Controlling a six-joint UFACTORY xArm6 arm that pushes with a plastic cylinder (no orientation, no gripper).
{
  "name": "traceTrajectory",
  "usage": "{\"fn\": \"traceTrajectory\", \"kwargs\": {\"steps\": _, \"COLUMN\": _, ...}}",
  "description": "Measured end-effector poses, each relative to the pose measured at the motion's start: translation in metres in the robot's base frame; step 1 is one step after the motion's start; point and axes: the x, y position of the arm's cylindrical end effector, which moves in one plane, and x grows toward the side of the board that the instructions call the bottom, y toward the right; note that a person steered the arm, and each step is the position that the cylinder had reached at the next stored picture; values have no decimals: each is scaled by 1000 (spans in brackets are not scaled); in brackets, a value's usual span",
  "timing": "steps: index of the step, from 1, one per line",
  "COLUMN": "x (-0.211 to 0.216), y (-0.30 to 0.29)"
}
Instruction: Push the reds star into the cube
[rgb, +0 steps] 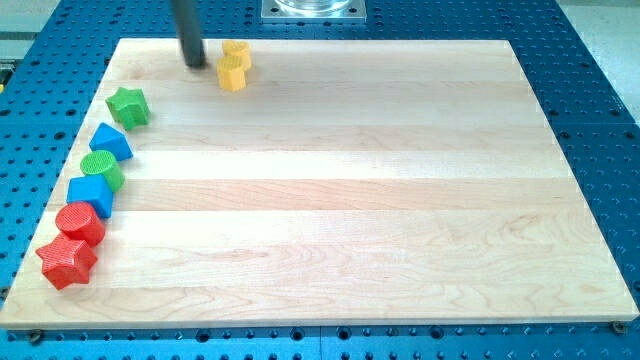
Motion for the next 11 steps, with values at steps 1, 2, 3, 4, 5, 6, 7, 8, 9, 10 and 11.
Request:
{"fn": "traceTrajectory", "kwargs": {"steps": 1, "x": 29, "y": 0}}
{"fn": "traceTrajectory", "kwargs": {"steps": 2, "x": 84, "y": 58}}
{"fn": "traceTrajectory", "kwargs": {"steps": 3, "x": 214, "y": 87}}
{"fn": "traceTrajectory", "kwargs": {"steps": 4, "x": 346, "y": 51}}
{"fn": "traceTrajectory", "kwargs": {"steps": 5, "x": 379, "y": -2}}
{"fn": "traceTrajectory", "kwargs": {"steps": 6, "x": 369, "y": -27}}
{"fn": "traceTrajectory", "kwargs": {"steps": 7, "x": 339, "y": -8}}
{"fn": "traceTrajectory", "kwargs": {"steps": 8, "x": 382, "y": -15}}
{"fn": "traceTrajectory", "kwargs": {"steps": 9, "x": 346, "y": -34}}
{"fn": "traceTrajectory", "kwargs": {"steps": 10, "x": 322, "y": -43}}
{"fn": "traceTrajectory", "kwargs": {"steps": 11, "x": 381, "y": -59}}
